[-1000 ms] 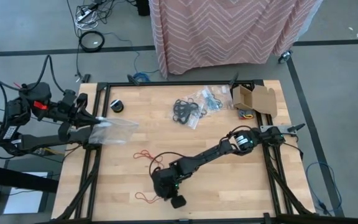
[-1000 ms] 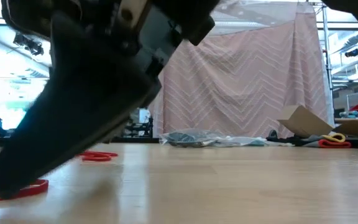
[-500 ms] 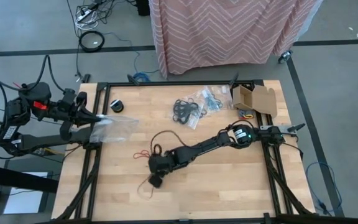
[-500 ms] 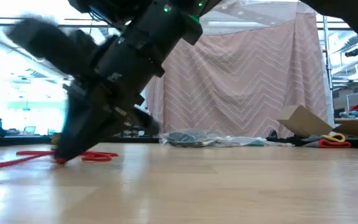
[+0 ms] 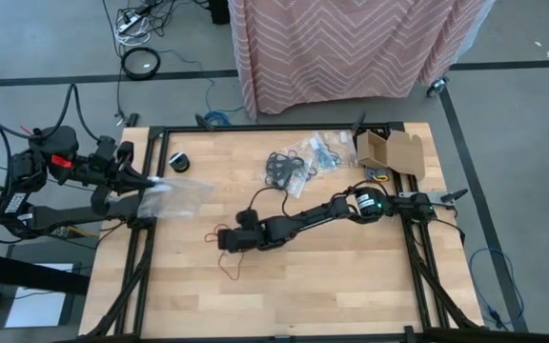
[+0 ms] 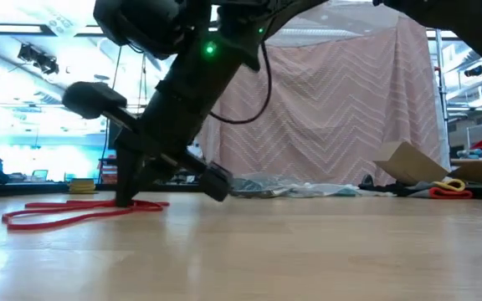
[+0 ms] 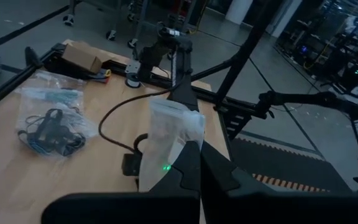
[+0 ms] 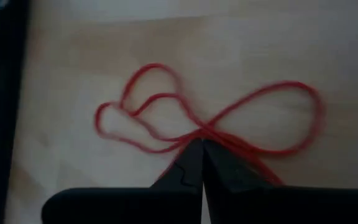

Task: Sort rubber bands
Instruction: Prepare the red rubber bands to the center of the table

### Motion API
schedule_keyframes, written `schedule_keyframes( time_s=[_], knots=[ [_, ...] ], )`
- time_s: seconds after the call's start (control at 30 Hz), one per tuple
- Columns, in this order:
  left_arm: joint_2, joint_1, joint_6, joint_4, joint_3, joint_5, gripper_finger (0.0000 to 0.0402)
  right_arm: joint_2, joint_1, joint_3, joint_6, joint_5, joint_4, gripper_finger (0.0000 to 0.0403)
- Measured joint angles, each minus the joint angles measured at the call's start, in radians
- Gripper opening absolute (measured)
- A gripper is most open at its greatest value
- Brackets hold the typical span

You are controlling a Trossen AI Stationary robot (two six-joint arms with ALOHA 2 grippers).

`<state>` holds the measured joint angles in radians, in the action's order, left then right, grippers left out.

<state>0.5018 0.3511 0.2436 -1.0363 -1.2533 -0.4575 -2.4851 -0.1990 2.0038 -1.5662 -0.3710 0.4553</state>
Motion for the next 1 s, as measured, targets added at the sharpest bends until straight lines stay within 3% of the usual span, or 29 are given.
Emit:
schedule_keyframes(
  time_s=[0.1, 0.27, 0.43, 0.53, 0.6, 0.8, 1.0],
  knots=[
    [0.0, 0.0, -0.003, 0.0, 0.0, -0.008, 0.0, 0.013, -0.007, 0.0, 0.165, 0.005, -0.048, 0.0],
    [0.0, 0.0, -0.008, 0.0, 0.001, -0.009, 0.0, 0.049, -0.004, 0.003, 0.229, 0.018, 0.001, 0.0],
    [0.0, 0.0, -0.011, -0.004, 0.001, -0.019, 0.0, 0.047, 0.052, 0.001, 0.647, 0.245, 0.022, 0.0001],
    [0.0, 0.0, -0.032, -0.043, 0.001, -0.014, 0.0, 0.054, 0.066, 0.001, 0.763, 0.431, 0.052, 0.0007],
    [0.0, 0.0, -0.047, -0.093, 0.001, 0.008, 0.0, 0.066, 0.066, 0.001, 0.811, 0.497, 0.044, 0.0011],
    [-0.005, 0.0, -0.068, -0.177, 0.001, 0.038, 0.0, 0.09, 0.05, 0.002, 1.054, 0.465, 0.025, 0.003],
    [-0.023, 0.0, -0.078, -0.172, 0.001, 0.042, 0.0, 0.093, 0.065, 0.002, 1.29, 0.541, 0.081, 0.0098]
  ],
)
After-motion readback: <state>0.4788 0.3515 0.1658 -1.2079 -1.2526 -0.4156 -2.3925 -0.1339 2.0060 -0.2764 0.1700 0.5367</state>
